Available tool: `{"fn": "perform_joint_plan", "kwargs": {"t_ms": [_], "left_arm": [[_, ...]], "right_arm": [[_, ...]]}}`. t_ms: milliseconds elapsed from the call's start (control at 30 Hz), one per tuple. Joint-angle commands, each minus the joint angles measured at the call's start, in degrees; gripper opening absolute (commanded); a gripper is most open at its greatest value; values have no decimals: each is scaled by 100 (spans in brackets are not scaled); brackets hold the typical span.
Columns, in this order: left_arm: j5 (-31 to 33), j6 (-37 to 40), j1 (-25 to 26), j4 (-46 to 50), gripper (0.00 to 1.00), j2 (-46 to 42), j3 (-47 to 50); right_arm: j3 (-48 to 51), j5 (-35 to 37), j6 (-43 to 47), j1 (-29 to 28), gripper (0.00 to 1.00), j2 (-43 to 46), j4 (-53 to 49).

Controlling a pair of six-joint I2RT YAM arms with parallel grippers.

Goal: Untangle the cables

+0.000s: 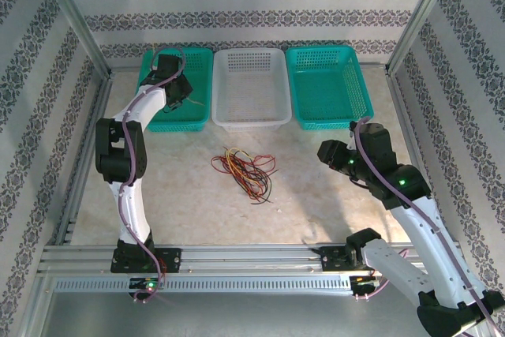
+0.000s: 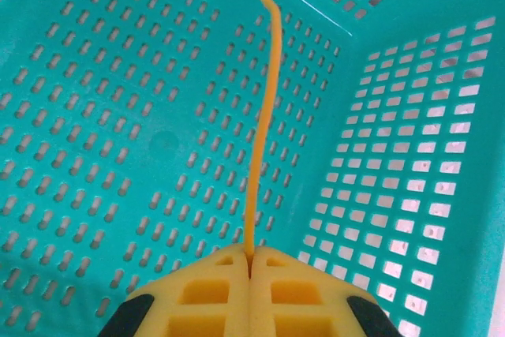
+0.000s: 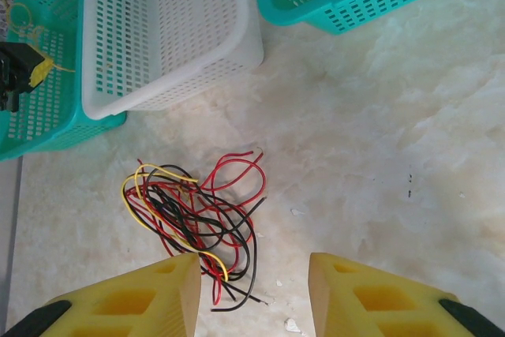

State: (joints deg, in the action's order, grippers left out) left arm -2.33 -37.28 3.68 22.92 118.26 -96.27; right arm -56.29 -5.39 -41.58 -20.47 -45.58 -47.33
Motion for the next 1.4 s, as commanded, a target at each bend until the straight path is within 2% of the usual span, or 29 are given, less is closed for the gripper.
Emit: {"fn": "perform_joint_plan", "kwargs": {"t_ms": [0,100,233,367,567,767,1033,1133,1200,1300,1367], "left_arm": [[336,529,22,63,0,-165,-157],[783,1256,100,274,0,-528,-237],[1066,2268,132,162,0,-1052,-164],[810,3041,124,444,0,-1025,-502],[510,3607,106,1166,0,-394,-1140],[347,3807,72,1331,0,55,-1366],[234,3211,1,990,0,432,-1140],[506,2914,-8,832,43,375,-873],[616,2791,-8,511,62,112,-503],[695,2735,-3,244,72,-312,-125],[734,2694,3,479,73,-468,-195]], "right_arm": [[-76,82,46,25,41,75,-86],[-38,69,38,25,41,80,-65],[69,-1,-20,25,41,102,43],[130,-93,-94,24,40,85,135],[119,-94,-144,20,40,160,64],[205,-2,-237,12,40,352,-87],[146,64,-272,17,40,265,-88],[110,82,-256,19,40,223,-83],[72,66,-217,18,40,178,-83],[33,12,-157,14,40,126,-45],[28,-146,-109,1,41,73,67]]}}
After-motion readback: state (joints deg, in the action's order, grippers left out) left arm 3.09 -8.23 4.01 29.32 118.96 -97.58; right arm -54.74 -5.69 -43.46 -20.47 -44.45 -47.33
